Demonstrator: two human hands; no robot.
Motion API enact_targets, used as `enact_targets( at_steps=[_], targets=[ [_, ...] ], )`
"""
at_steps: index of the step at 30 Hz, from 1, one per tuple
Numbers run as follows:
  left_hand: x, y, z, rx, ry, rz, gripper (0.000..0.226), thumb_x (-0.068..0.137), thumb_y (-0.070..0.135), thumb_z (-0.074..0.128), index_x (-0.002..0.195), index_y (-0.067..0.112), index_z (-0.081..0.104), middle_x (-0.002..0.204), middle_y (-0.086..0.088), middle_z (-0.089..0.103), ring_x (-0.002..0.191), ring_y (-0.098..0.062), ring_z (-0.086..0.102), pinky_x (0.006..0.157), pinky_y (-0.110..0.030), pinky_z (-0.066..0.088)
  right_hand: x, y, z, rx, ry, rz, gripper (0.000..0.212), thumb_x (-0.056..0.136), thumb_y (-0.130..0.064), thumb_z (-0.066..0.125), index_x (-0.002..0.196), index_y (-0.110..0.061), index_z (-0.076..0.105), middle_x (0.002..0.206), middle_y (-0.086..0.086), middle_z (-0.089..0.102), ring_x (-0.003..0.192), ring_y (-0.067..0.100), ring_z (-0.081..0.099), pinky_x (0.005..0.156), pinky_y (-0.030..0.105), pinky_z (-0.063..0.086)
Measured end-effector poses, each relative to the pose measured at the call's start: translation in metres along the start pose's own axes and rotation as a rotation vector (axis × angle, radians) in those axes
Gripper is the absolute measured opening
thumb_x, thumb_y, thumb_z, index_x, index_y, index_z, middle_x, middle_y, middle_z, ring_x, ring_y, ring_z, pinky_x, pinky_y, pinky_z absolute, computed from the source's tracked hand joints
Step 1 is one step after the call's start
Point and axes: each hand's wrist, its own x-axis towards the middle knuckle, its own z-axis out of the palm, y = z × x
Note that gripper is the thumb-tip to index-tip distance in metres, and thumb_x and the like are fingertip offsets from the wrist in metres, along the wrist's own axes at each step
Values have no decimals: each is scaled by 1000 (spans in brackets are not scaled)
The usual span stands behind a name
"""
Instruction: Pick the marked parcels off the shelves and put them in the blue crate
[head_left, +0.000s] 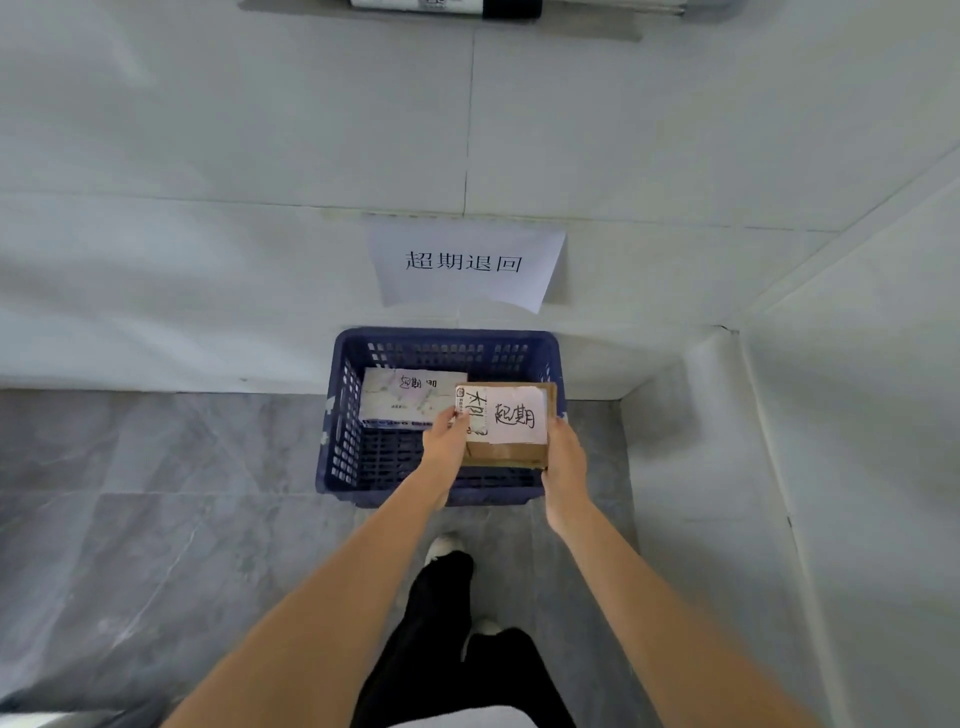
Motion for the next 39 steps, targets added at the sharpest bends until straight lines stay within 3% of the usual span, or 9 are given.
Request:
enact_targets(
  at_steps=[5,13,17,19,23,26,34,37,39],
  targets=[
    [57,14,17,57,-84,-31,45,104,32,34,148,23,35,154,2,34,141,-21,32,117,-38,24,56,-3,3,65,39,92,42,97,-45,46,137,-32,53,135,-7,58,125,14,50,110,39,37],
    [157,10,45,-5,-59,-197,49,103,37,37,148,17,37,154,-1,37,140,-24,34,118,-42,25,156,0,16,84,-58,196,40,100,-43,45,133,-24,59,134,3,60,127,27,51,113,49,35],
    [207,-14,64,-95,-41,-251,47,102,38,36,145,20,43,149,-2,45,137,-24,40,118,-43,26,207,27,24,231,-33,259,34,102,-44,39,105,-28,68,113,-4,68,119,16,51,112,32,28],
    [234,-29,73,-133,-16,-255,43,102,37,37,139,20,50,143,-3,51,131,-25,45,115,-43,30,237,42,27,306,-14,328,36,102,-48,38,94,-29,67,107,-6,67,126,13,44,118,32,19],
    [296,-59,87,-151,7,-254,42,102,35,37,138,20,52,141,-5,52,130,-26,46,114,-43,32,289,74,32,356,-21,399,35,99,-51,43,112,-27,65,133,-3,59,140,13,34,120,32,14],
    [331,-77,95,-77,10,-238,34,101,29,33,122,23,58,129,-6,60,118,-28,52,109,-43,37,325,97,37,357,-15,430,35,96,-52,49,113,-27,65,131,-5,58,141,13,32,119,31,15],
    [398,-100,102,-109,39,-223,47,103,26,32,149,17,35,151,-9,40,138,-30,36,116,-44,28,394,130,60,267,-44,419,33,97,-53,44,90,-30,65,104,-11,65,119,13,48,116,32,19],
    [408,-100,106,-103,52,-213,51,103,25,34,152,18,27,156,-7,33,142,-29,31,118,-41,24,404,133,65,222,-52,401,32,96,-51,46,83,-30,66,81,-13,67,84,7,53,96,26,35],
    [410,-101,110,-113,71,-216,54,103,26,34,155,23,16,159,-3,24,145,-28,23,118,-38,20,407,135,65,198,-53,395,33,97,-52,45,82,-31,65,75,-13,68,77,5,53,77,24,40]
  ],
)
